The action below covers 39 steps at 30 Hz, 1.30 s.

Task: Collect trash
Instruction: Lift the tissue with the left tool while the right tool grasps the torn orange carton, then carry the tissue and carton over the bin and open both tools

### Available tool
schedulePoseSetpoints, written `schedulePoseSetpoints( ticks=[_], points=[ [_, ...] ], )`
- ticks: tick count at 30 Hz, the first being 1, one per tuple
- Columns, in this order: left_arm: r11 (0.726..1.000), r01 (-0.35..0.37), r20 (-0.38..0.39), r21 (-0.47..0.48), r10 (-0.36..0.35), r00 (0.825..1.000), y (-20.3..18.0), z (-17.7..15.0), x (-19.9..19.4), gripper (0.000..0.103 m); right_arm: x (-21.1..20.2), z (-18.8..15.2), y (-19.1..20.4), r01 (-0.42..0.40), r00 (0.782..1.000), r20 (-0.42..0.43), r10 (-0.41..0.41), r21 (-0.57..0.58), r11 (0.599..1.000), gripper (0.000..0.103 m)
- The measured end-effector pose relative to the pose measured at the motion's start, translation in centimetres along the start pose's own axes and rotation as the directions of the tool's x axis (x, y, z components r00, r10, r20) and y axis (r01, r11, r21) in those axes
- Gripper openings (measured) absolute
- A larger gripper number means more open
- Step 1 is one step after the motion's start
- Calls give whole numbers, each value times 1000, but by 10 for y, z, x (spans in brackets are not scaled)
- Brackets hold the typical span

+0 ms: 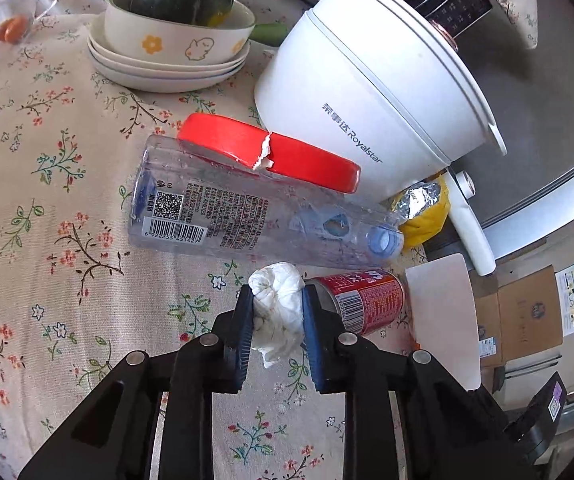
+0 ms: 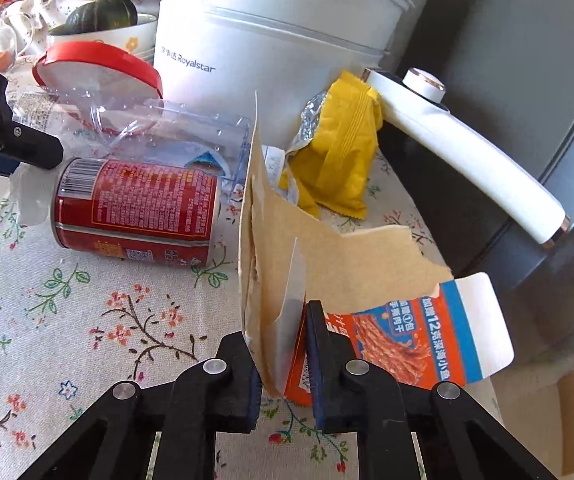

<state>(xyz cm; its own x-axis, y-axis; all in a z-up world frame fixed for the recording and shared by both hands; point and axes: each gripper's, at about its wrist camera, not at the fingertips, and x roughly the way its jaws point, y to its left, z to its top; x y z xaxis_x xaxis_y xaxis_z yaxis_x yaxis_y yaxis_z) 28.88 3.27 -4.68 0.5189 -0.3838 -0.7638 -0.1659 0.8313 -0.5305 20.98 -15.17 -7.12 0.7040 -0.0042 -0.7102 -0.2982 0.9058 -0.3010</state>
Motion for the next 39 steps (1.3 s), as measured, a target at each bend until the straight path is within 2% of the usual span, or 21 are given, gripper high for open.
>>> schedulePoseSetpoints(
  ticks=[10, 13, 16, 23, 27, 31, 36, 39],
  points=[
    [998, 60, -20, -2, -60, 998, 2, -20, -34, 24, -68, -11, -27, -66, 998, 15, 64, 155, 986, 11],
    [995, 100, -35, 24, -99, 994, -6, -31, -48, 24, -87, -11, -30, -76, 997, 23, 73, 180, 981, 11],
    [986, 137, -54, 97, -132, 990, -24, -46, -64, 24, -107, -14, -34, -86, 996, 33, 81, 203, 975, 11],
    [929, 265, -141, 258, -235, 962, -71, -91, -87, 25, -165, -30, -45, -104, 993, 79, 87, 251, 962, 11],
    [890, 321, -227, 324, -257, 939, -96, -129, -87, 25, -198, -52, -49, -119, 992, 78, 100, 292, 949, 11],
    [857, 348, -291, 381, -246, 924, -113, -167, -82, 25, -218, -81, -49, -127, 992, 52, 116, 332, 935, 11],
    [844, 363, -345, 396, -229, 910, -122, -194, -72, 25, -216, -115, -45, -107, 992, -26, 124, 348, 932, 11],
    [845, 362, -342, 394, -231, 911, -121, -196, -72, 25, -215, -123, -41, -80, 993, -60, 103, 311, 947, 11]
  ],
)
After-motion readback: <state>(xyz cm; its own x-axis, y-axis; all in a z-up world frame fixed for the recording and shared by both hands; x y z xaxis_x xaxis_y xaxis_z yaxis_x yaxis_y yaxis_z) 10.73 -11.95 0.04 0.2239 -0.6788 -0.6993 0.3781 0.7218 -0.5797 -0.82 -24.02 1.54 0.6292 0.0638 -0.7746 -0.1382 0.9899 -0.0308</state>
